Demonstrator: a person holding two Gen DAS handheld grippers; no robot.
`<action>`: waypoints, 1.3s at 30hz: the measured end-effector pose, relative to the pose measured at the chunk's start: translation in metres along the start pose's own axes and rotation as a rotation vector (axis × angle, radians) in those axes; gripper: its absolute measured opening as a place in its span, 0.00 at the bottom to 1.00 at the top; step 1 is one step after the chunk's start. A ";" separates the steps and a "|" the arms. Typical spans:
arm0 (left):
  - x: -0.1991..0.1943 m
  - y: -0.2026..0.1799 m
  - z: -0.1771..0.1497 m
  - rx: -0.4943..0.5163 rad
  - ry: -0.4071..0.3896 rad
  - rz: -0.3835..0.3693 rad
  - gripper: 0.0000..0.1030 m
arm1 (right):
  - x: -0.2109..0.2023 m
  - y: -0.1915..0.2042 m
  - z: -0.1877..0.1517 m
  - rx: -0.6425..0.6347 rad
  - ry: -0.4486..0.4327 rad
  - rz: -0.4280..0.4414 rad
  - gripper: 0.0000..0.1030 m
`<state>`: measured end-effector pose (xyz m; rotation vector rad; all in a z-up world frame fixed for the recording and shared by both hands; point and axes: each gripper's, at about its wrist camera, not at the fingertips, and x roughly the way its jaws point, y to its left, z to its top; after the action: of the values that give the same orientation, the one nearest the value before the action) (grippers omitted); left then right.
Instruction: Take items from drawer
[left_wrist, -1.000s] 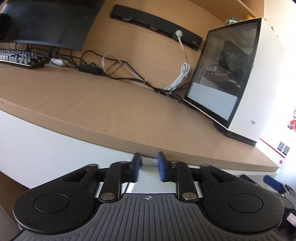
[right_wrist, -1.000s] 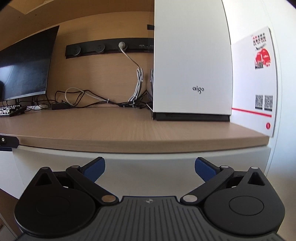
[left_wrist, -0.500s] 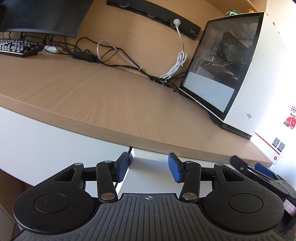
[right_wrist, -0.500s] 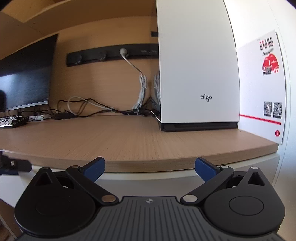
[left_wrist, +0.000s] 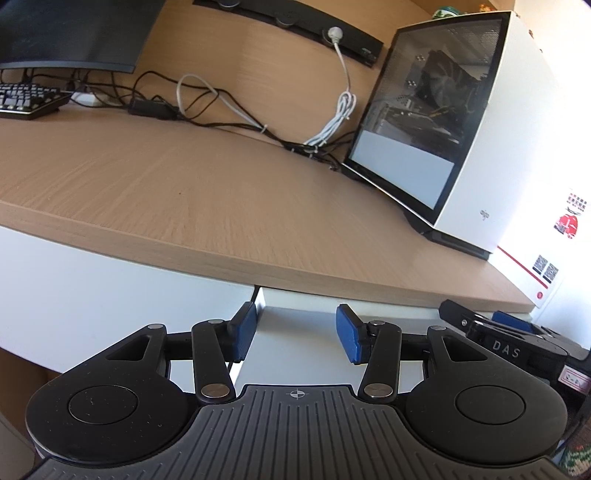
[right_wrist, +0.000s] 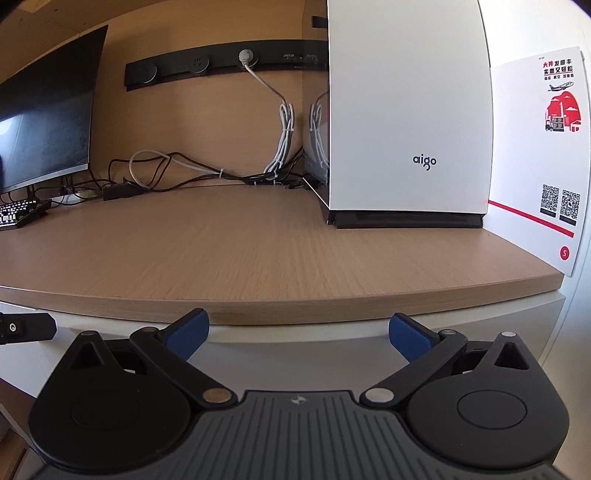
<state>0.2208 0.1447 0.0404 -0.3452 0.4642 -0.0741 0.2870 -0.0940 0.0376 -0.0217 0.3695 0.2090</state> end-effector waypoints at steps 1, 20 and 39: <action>0.000 0.000 0.001 -0.003 0.001 -0.004 0.49 | 0.000 0.000 0.000 0.001 0.001 0.001 1.00; 0.004 -0.013 -0.010 0.123 -0.076 0.049 0.49 | 0.000 0.012 -0.010 -0.044 -0.099 0.052 1.00; 0.003 -0.011 -0.009 0.164 -0.041 0.009 0.50 | -0.002 0.013 -0.004 -0.057 -0.038 0.075 1.00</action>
<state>0.2194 0.1312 0.0353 -0.1837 0.4162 -0.0950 0.2807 -0.0816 0.0350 -0.0598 0.3264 0.2939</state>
